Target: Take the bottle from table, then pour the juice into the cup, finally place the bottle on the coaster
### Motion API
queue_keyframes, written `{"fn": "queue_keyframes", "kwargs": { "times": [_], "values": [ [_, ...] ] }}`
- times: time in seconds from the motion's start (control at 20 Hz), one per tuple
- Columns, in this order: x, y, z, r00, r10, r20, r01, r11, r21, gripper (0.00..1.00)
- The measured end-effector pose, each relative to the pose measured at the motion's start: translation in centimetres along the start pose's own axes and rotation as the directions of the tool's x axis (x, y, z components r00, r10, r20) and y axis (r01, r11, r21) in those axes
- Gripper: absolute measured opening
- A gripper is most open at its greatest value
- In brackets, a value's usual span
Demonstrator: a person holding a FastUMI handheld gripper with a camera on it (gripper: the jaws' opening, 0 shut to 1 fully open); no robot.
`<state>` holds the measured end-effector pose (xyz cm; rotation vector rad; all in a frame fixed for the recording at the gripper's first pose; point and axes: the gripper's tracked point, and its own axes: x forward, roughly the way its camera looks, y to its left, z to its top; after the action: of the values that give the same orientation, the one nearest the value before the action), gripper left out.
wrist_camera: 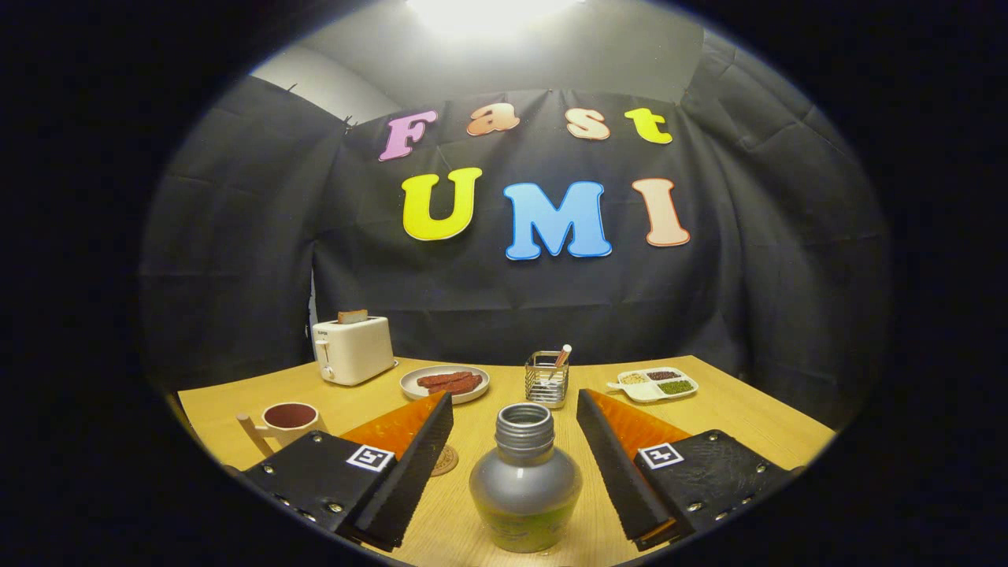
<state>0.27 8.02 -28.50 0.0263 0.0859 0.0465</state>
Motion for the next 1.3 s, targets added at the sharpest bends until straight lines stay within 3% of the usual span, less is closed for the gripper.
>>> {"fn": "queue_keyframes", "kwargs": {
  "times": [0.65,0.95,1.0,1.3],
  "values": [
    [1.9,-1.1,-4.3,0.998,-0.07,-0.003,0.07,0.998,0.007,0.98],
    [2.8,-1.5,-5.1,0.996,-0.088,0.007,0.088,0.996,0.027,0.93],
    [2.9,-1.5,-5.1,0.996,-0.091,0.01,0.09,0.996,0.021,0.85],
    [2.9,-0.9,-4.6,0.993,-0.114,0.019,0.115,0.989,-0.095,0.83]
  ]
}}
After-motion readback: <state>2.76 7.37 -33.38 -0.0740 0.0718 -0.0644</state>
